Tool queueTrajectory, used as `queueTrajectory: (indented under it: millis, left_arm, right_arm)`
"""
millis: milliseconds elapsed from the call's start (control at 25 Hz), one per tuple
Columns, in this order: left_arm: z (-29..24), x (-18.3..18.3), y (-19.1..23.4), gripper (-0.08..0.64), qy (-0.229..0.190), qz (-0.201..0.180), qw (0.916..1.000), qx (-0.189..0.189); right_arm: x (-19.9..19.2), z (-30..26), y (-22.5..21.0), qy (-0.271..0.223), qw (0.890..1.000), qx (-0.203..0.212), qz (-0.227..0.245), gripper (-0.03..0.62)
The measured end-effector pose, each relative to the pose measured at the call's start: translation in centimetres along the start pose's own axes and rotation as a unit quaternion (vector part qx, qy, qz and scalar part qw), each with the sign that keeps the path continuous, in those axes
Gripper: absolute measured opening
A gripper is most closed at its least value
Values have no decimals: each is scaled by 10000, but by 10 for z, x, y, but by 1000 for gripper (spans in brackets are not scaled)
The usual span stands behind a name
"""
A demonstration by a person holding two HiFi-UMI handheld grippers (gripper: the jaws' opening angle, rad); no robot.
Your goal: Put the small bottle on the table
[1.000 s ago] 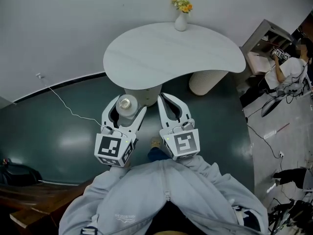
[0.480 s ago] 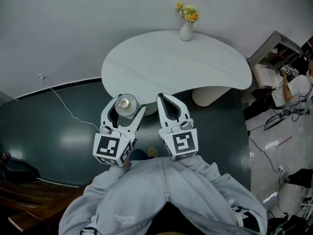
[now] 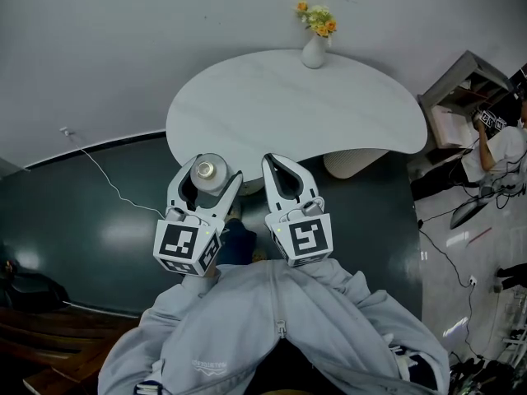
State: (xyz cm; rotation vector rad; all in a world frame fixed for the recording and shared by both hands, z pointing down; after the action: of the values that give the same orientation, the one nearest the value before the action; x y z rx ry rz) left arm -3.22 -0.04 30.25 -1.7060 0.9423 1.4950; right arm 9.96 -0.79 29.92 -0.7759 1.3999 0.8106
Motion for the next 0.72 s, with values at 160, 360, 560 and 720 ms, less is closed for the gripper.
queueTrajectory:
  millis: [160,360,560,720]
  left_arm:
    - [-20,-2,23,334,7,-6,10000,-23]
    - [-52,-4,56,334,-7,-5,10000,-30]
    - [-92,-2,97,334,-15,-68,9999,-108]
    - [-126,2,127,334,-17,-156,9996,-225]
  right_arm:
    - [-4,-28,-5,26,10000,-43,-14,26]
    - [-6,-67,-14,-79,10000,-3,58,26]
    - [-8,-119,-27,-181,9998,-73,48,26]
    - [-8,-160,-39,-163,9997,-173,22,26]
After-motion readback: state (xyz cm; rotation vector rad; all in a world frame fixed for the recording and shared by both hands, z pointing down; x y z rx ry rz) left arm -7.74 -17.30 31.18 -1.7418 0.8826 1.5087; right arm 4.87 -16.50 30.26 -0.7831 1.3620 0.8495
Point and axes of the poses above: the fingertips, and each gripper's own axes: z backward along the fingers, y to its left, x out of its top, the point moved 5 cm from there along z, backward along the fingers, and after that the axes turned 5 degrees about -z, right-handed, at the moved point
